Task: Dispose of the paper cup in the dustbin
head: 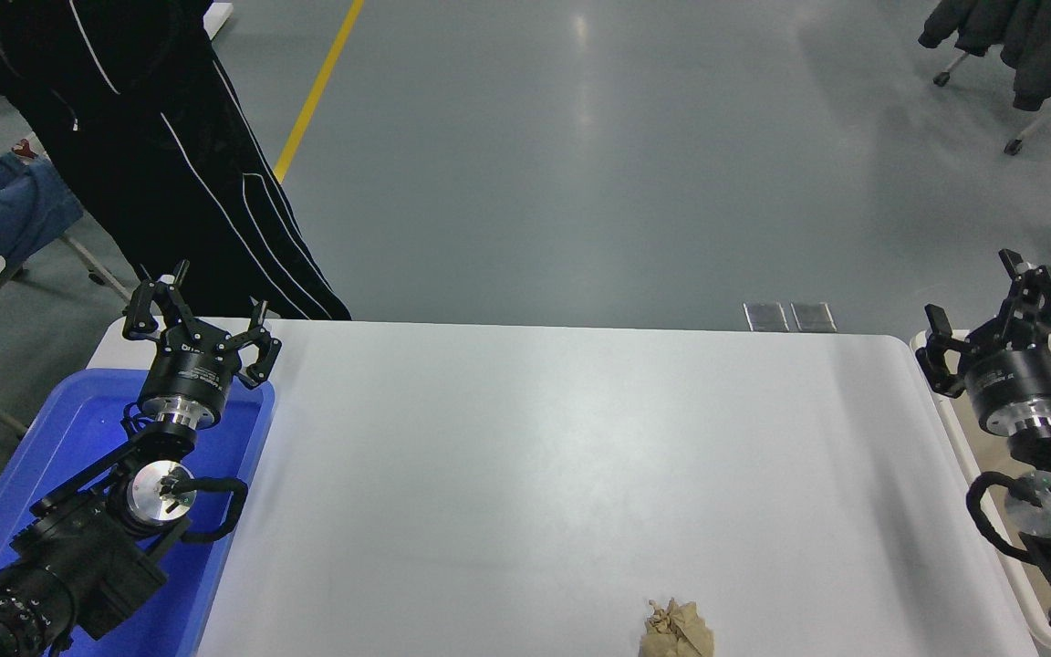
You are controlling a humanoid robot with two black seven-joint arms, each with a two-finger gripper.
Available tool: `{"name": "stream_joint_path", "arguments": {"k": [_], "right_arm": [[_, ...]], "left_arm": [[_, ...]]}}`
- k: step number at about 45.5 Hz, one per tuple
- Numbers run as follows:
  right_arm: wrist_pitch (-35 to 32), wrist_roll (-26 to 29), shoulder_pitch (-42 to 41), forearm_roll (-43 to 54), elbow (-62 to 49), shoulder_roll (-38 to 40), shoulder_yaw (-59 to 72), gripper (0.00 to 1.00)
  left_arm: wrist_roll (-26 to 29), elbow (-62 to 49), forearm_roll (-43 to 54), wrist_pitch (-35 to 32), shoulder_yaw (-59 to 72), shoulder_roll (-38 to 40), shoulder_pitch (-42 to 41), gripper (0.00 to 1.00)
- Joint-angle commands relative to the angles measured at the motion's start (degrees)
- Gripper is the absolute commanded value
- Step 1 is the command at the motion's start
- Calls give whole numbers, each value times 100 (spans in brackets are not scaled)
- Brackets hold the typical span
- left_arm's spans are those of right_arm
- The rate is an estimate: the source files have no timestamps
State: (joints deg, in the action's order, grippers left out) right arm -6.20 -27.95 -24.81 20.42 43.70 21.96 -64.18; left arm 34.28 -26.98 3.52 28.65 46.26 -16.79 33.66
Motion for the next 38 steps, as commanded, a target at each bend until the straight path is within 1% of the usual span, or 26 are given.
{"name": "stream_joint_path", "arguments": {"k": [1,17,38], "right_arm": [[-13,-96,21,-65,-81,-271,37,99],[23,-87,-23,-65,-397,-394,265,99],[31,-87,-146,-65,-415,-456,274,99]], "left_arm": [[0,0,0,0,-3,0,0,100],[0,0,0,0,-3,0,0,100],[0,0,0,0,-3,0,0,100]]}}
